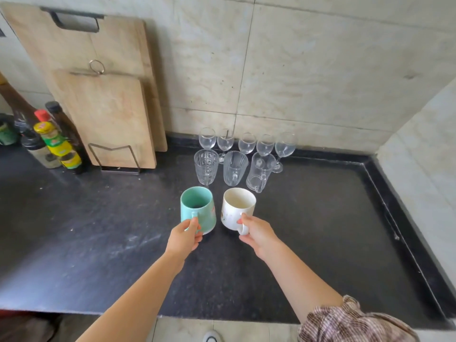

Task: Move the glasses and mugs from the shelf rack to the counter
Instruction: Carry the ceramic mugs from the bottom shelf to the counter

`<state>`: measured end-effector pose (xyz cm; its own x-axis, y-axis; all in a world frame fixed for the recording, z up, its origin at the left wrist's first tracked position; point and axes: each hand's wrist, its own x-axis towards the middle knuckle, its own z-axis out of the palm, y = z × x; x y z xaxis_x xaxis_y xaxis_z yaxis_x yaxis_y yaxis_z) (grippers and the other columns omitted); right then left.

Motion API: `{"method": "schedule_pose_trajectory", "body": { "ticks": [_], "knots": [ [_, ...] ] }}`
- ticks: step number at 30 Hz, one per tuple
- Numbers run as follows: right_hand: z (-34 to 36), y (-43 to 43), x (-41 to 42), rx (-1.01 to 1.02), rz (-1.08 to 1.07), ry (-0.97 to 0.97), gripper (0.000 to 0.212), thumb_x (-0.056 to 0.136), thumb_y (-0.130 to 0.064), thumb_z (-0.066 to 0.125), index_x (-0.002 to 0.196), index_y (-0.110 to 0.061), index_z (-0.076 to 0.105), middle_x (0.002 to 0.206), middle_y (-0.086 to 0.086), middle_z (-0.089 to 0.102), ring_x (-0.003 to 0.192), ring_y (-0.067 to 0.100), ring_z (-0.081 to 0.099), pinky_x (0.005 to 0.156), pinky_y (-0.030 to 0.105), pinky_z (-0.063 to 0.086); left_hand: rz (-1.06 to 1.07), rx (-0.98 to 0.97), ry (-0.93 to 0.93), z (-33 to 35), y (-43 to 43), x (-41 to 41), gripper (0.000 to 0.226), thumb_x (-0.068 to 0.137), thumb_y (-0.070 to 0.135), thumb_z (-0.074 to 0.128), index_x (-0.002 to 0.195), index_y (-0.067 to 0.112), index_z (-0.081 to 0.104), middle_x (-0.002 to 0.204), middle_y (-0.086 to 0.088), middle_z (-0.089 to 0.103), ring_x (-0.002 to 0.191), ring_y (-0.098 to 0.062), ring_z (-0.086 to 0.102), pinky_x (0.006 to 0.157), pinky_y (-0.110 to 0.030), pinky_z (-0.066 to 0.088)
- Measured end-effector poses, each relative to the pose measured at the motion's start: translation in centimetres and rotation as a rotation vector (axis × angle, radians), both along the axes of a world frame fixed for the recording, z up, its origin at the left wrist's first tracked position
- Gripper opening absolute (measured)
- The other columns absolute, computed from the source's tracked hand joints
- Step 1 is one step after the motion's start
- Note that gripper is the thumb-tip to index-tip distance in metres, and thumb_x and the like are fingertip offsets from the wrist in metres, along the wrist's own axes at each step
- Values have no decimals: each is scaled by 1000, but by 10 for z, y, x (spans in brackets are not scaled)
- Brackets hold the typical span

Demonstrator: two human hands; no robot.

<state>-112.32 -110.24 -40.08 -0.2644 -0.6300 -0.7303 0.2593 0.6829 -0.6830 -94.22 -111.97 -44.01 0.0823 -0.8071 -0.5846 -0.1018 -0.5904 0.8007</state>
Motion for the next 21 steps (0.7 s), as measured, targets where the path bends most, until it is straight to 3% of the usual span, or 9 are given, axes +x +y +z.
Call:
{"method": "schedule_pose_trajectory", "body": {
  "ticks": [5, 13, 17, 21],
  "knots": [
    [-13, -8, 0, -2, -37, 2, 21, 95, -22, 55, 88, -6, 66, 119, 5, 51, 108, 21, 52, 87, 30, 49, -34, -54, -30, -13, -7, -2, 30, 96, 39, 43, 83, 19, 61, 91, -7, 66, 88, -19, 63, 79, -32, 51],
    [-30, -13, 5, 9, -27, 32, 27, 95, -21, 52, 109, -2, 66, 117, 7, 53, 102, 19, 53, 96, 31, 46, -39, -53, -11, -24, -9, -8, 31, 97, 38, 41, 82, 17, 60, 93, -5, 64, 92, -17, 61, 80, -31, 47],
    [-36, -13, 5, 38, 85, 66, 24, 98, -25, 48, 94, -10, 66, 112, 7, 52, 114, 27, 53, 106, 40, 41, -51, -35, -17, -28, -10, -8, 34, 97, 38, 40, 80, 15, 59, 96, -5, 64, 96, -17, 60, 83, -32, 47],
    [-44, -10, 5, 73, 141, 104, 24, 97, -29, 49, 84, -17, 66, 113, 4, 52, 102, 18, 50, 103, 38, 41, -64, -18, -25, -31, -13, -8, 33, 97, 38, 39, 82, 15, 58, 101, -5, 64, 99, -18, 59, 86, -35, 47]
  ]
}}
